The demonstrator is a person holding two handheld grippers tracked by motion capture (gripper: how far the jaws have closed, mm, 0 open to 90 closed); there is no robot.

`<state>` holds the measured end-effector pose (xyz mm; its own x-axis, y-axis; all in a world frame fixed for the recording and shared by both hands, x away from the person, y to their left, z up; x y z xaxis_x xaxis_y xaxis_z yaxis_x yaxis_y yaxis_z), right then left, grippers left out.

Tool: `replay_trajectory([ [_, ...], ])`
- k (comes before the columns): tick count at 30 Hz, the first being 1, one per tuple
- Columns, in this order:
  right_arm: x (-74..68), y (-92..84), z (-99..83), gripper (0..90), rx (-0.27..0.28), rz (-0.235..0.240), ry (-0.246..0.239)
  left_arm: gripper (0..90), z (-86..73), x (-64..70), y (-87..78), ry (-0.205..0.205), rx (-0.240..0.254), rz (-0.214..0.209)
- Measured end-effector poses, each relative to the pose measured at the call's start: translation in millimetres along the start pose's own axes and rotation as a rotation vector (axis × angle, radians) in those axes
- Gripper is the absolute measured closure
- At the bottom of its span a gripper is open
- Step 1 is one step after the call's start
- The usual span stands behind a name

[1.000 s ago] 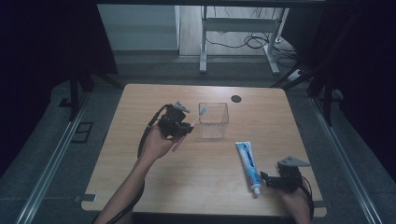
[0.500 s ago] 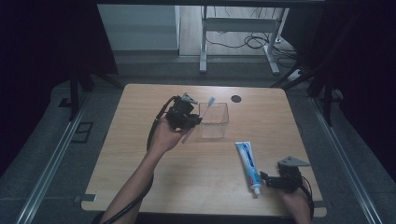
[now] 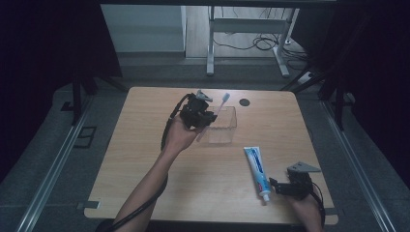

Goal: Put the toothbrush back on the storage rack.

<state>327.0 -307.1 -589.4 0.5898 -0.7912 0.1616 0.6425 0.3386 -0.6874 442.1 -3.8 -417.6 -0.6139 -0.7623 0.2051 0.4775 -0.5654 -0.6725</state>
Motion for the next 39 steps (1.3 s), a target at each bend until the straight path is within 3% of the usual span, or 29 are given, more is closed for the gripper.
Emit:
replay_trajectory([
  [10, 0.0, 0.1, 0.1, 12.8, 0.001, 0.001, -0.002, 78.8, 18.2, 8.4, 8.0, 0.022, 0.028, -0.002],
  [15, 0.0, 0.1, 0.1, 12.8, 0.002, 0.004, -0.005, 78.7, 22.6, 12.1, 14.7, 0.025, 0.02, -0.007],
  [24, -0.1, 0.2, 0.2, 12.8, 0.001, 0.006, -0.005, 78.7, 9.2, 13.2, 36.3, 0.009, -0.061, 0.002],
  [29, -0.1, 0.2, 0.3, 12.8, 0.002, 0.007, -0.006, 78.7, 11.5, 11.3, 40.5, -0.006, -0.039, -0.001],
  [39, 0.1, 0.4, 0.4, 12.8, 0.003, 0.007, -0.009, 78.8, 30.5, 12.2, 48.3, -0.011, 0.028, -0.013],
])
Point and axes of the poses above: each handheld gripper's, and its own axes: y roughly forward along the jaws, z roughly out of its top, x roughly to its right, the point moved 7 cm from there along y, roughly forward along the jaws, and after that the axes turned 13 degrees about -y, right-handed, at the moved point
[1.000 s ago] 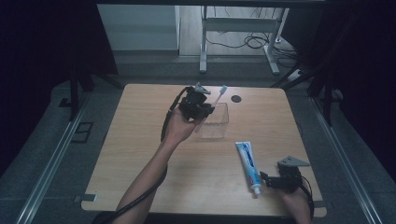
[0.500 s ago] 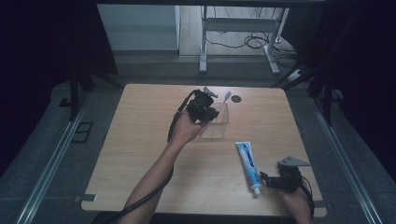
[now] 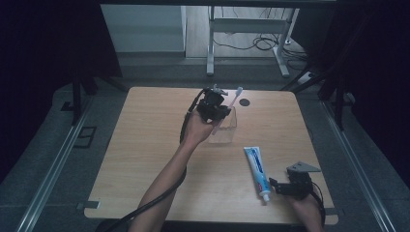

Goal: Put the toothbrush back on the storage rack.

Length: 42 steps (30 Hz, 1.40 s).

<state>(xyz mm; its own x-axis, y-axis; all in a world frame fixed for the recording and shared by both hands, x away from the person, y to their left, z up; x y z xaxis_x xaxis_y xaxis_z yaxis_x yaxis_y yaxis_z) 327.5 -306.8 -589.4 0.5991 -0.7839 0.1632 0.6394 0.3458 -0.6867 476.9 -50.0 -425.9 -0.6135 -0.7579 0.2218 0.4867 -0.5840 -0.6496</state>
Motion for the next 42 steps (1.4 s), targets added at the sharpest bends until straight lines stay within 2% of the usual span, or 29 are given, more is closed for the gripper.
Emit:
replay_trajectory([
  [9, -0.1, 0.2, 0.1, 12.8, 0.0, 0.003, -0.002, 78.8, 22.0, 5.3, 5.4, 0.01, 0.055, -0.002],
  [18, -0.1, 0.4, 0.3, 12.8, 0.001, 0.007, -0.007, 78.8, 33.1, 6.7, 13.8, 0.055, 0.083, 0.014],
  [21, -0.1, 0.5, 0.4, 12.8, 0.001, 0.007, -0.007, 78.8, 32.2, 4.7, 18.8, 0.064, 0.086, 0.023],
  [30, 0.2, 0.7, 0.6, 12.8, 0.003, 0.009, -0.013, 78.8, 21.3, -5.1, 33.0, 0.052, 0.085, 0.041],
  [42, -0.1, 0.7, 0.6, 12.8, 0.002, 0.01, -0.01, 78.8, 1.6, -16.2, 42.2, 0.034, 0.072, 0.055],
])
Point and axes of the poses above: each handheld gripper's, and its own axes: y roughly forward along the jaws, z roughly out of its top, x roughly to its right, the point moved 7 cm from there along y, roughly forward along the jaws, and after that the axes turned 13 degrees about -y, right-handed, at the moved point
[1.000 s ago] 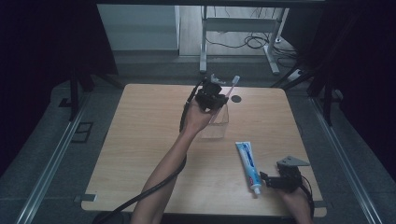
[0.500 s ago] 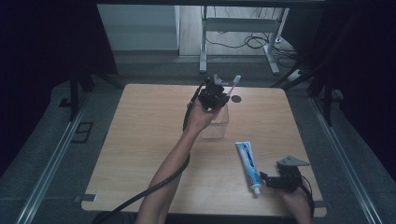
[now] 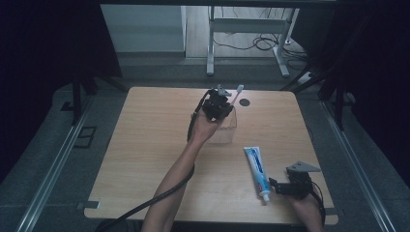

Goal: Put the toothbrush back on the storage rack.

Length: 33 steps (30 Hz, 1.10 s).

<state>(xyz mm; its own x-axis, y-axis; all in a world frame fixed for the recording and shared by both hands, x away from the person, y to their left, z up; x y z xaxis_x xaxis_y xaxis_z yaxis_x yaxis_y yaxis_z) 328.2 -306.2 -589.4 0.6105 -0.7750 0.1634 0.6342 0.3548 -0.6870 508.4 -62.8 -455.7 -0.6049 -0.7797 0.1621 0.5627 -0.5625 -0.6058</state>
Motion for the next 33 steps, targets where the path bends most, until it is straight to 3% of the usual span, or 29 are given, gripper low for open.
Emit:
replay_trajectory([
  [8, 0.1, 0.1, 0.1, 12.7, 0.001, 0.0, -0.002, 78.8, -14.2, -6.4, 3.6, -0.006, -0.011, 0.015],
  [10, 0.1, 0.1, 0.0, 12.7, 0.001, 0.0, -0.002, 84.6, -17.3, -7.4, 4.2, -0.01, -0.011, 0.012],
  [18, 0.1, 0.2, 0.1, 12.7, 0.001, 0.0, -0.003, 88.8, -25.3, -6.8, 7.9, -0.011, -0.029, 0.005],
  [26, 0.0, 0.1, 0.1, 12.7, 0.0, 0.0, -0.002, 89.1, -35.5, -6.1, 15.5, -0.016, -0.072, 0.001],
  [33, 0.1, 0.2, 0.2, 12.7, 0.002, 0.0, -0.004, 85.8, -35.6, -6.0, 12.8, -0.022, -0.065, -0.004],
])
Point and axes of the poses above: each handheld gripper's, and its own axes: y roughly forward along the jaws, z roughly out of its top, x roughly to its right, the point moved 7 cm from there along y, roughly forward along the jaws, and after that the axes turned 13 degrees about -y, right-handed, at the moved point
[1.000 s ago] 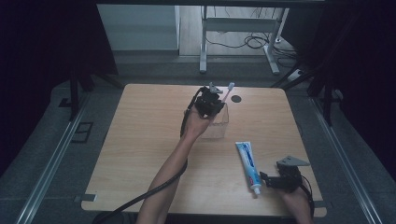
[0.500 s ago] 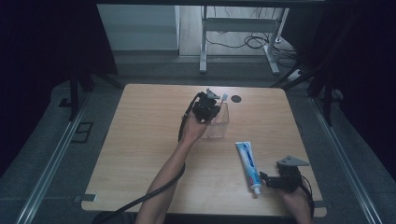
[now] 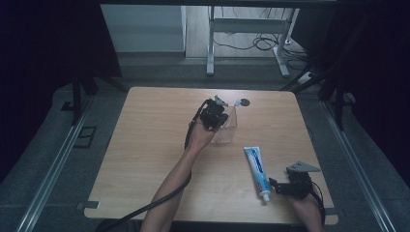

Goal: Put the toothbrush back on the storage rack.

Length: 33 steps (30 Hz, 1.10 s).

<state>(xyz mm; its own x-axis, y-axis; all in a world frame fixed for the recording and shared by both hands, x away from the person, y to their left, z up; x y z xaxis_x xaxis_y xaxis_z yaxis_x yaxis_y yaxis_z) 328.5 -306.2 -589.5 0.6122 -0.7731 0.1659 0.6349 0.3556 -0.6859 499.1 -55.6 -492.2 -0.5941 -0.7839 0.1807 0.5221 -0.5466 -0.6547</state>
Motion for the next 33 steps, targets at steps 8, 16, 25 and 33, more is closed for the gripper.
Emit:
replay_trajectory([
  [8, -0.1, 0.0, 0.0, 12.7, -0.001, 0.0, 0.001, 62.5, 7.4, -0.6, -14.1, -0.003, 0.034, 0.008],
  [16, -0.2, -0.1, -0.1, 12.7, -0.002, 0.0, 0.003, 42.4, 11.7, 2.3, -30.0, -0.009, 0.046, 0.009],
  [25, -0.2, -0.1, 0.0, 12.7, -0.002, 0.0, 0.003, 30.1, 10.1, 3.7, -44.1, 0.0, 0.03, -0.001],
  [33, -0.3, -0.1, -0.1, 12.7, -0.002, 0.0, 0.003, 25.9, 1.8, 3.0, -52.9, -0.014, 0.026, -0.024],
])
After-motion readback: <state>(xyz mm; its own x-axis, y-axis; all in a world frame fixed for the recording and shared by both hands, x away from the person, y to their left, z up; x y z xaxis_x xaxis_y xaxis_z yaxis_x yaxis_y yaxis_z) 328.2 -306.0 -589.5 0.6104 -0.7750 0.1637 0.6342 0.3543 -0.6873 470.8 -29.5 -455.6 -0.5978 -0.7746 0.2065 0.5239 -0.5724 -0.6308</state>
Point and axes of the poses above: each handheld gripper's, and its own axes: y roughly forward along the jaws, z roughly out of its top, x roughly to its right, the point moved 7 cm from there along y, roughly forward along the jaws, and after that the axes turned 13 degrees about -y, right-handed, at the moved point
